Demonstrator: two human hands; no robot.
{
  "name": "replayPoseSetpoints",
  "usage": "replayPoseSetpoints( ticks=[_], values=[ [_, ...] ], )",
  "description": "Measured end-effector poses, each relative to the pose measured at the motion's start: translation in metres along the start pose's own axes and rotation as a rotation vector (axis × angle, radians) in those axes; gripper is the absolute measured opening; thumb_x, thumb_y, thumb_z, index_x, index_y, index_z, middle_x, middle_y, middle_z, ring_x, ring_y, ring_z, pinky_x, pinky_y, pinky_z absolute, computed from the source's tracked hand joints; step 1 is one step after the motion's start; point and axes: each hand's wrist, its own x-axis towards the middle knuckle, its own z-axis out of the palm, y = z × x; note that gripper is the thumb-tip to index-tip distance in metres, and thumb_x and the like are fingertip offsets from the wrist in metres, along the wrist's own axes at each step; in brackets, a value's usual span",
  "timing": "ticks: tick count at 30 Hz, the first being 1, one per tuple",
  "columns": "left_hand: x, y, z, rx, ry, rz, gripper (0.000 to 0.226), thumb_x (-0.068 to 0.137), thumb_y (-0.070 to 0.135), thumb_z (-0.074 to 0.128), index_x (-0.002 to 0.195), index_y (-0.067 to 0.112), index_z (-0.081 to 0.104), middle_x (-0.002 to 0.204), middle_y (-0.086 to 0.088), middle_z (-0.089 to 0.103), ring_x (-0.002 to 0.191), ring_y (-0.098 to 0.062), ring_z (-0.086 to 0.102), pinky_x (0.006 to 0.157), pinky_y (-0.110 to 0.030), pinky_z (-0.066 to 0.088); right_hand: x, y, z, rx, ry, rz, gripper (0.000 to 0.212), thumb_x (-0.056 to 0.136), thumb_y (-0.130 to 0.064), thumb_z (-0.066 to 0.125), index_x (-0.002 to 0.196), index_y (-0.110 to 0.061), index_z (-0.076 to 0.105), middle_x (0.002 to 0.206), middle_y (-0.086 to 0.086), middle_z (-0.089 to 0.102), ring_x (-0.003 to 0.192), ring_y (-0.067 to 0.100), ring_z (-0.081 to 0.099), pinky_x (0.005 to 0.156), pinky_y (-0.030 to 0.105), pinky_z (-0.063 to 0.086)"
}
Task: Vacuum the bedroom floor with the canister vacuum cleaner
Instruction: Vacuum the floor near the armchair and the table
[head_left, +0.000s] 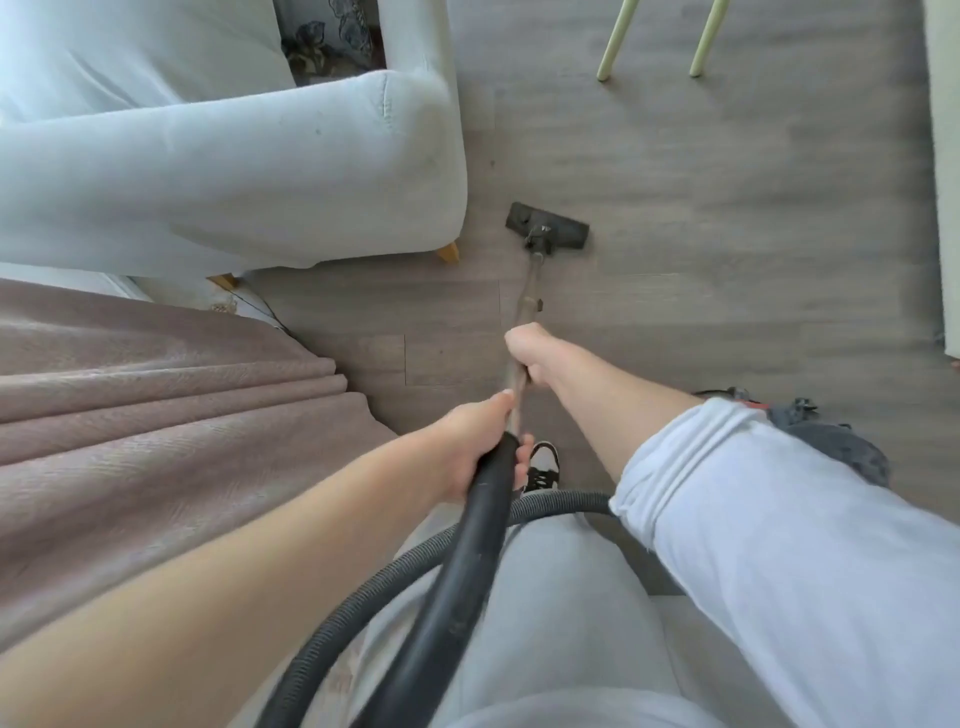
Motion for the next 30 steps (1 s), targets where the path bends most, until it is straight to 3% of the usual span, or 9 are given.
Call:
replayPoseSetpoints(
  ticks=[5, 7, 11, 14, 18, 23, 25, 28, 30],
  values=[
    [0.026, 0.028, 0.032, 0.009, -0.103, 0.002, 0.043, 0.105, 0.050, 0.045, 0.093, 0.008, 0.050, 0.060, -0.004, 0.054, 0.039, -0.014, 0.050, 0.040, -0.021, 0.046, 0.035, -0.019, -0.039, -0.002, 0.119, -0.044, 0.033, 0.097, -0.011, 0.042, 0.129, -0.007, 0.049, 0.105, 0.016, 0.057, 0.090, 0.033, 0.063, 0.076, 0.045, 0.052],
    [0.027, 0.028, 0.023, 0.034, -0.116, -0.026, 0.043, 0.104, 0.049, 0.047, 0.091, 0.008, 0.051, 0.059, -0.004, 0.056, 0.039, -0.015, 0.051, 0.040, -0.021, 0.047, 0.033, -0.012, -0.035, 0.022, 0.129, -0.018, 0.038, 0.096, -0.013, 0.041, 0.134, -0.013, 0.045, 0.114, 0.014, 0.058, 0.095, 0.034, 0.064, 0.073, 0.043, 0.053],
    [0.011, 0.010, 0.000, 0.133, -0.120, -0.116, 0.048, 0.103, 0.050, 0.048, 0.082, 0.008, 0.056, 0.058, -0.005, 0.058, 0.040, -0.016, 0.054, 0.040, -0.021, 0.048, 0.008, 0.016, -0.025, 0.137, 0.099, 0.065, 0.042, 0.096, -0.014, 0.039, 0.135, -0.030, 0.039, 0.111, 0.009, 0.055, 0.084, 0.029, 0.061, 0.057, 0.031, 0.050],
    [-0.003, 0.001, -0.003, 0.160, -0.125, -0.177, 0.050, 0.102, 0.052, 0.051, 0.084, 0.006, 0.057, 0.059, -0.006, 0.060, 0.040, -0.017, 0.056, 0.040, -0.022, 0.048, -0.013, 0.036, -0.027, 0.200, 0.113, 0.140, 0.047, 0.096, -0.014, 0.038, 0.142, -0.022, 0.037, 0.108, 0.011, 0.059, 0.085, 0.030, 0.062, 0.056, 0.030, 0.050],
    [-0.023, 0.007, 0.014, 0.264, -0.158, -0.206, 0.042, 0.104, 0.048, 0.051, 0.096, 0.007, 0.053, 0.058, -0.008, 0.060, 0.040, -0.019, 0.056, 0.043, -0.022, 0.050, -0.033, 0.053, -0.051, 0.314, 0.154, 0.219, 0.027, 0.096, -0.016, 0.040, 0.119, -0.010, 0.052, 0.097, 0.014, 0.061, 0.080, 0.028, 0.062, 0.058, 0.033, 0.051],
    [-0.034, 0.015, 0.058, 0.457, -0.207, -0.172, 0.028, 0.104, 0.033, 0.053, 0.111, 0.006, 0.049, 0.062, -0.010, 0.061, 0.044, -0.020, 0.058, 0.047, -0.024, 0.053, -0.046, 0.071, -0.097, 0.513, 0.196, 0.230, 0.012, 0.101, -0.016, 0.042, 0.104, -0.009, 0.052, 0.081, 0.012, 0.058, 0.064, 0.025, 0.056, 0.050, 0.028, 0.045],
    [-0.034, 0.020, 0.075, 0.533, -0.226, -0.168, 0.032, 0.103, 0.034, 0.055, 0.116, 0.006, 0.049, 0.062, -0.012, 0.065, 0.048, -0.022, 0.062, 0.050, -0.026, 0.055, -0.041, 0.072, -0.118, 0.553, 0.242, 0.224, 0.015, 0.099, -0.015, 0.042, 0.106, -0.008, 0.055, 0.084, 0.013, 0.061, 0.069, 0.026, 0.060, 0.061, 0.032, 0.051],
    [-0.028, 0.036, 0.108, 0.641, -0.214, -0.200, 0.038, 0.102, 0.044, 0.054, 0.116, 0.008, 0.051, 0.062, -0.010, 0.068, 0.050, -0.021, 0.065, 0.050, -0.027, 0.055, -0.023, 0.068, -0.157, 0.570, 0.293, 0.240, 0.029, 0.094, -0.013, 0.044, 0.116, -0.005, 0.060, 0.110, 0.018, 0.067, 0.096, 0.033, 0.066, 0.089, 0.043, 0.055],
    [-0.023, 0.052, 0.129, 0.672, -0.180, -0.205, 0.038, 0.103, 0.048, 0.052, 0.107, 0.010, 0.050, 0.059, -0.008, 0.063, 0.045, -0.018, 0.059, 0.046, -0.023, 0.051, -0.011, 0.058, -0.182, 0.594, 0.295, 0.229, 0.029, 0.094, -0.014, 0.043, 0.116, -0.006, 0.061, 0.116, 0.016, 0.066, 0.104, 0.033, 0.064, 0.092, 0.041, 0.052]
  ],
)
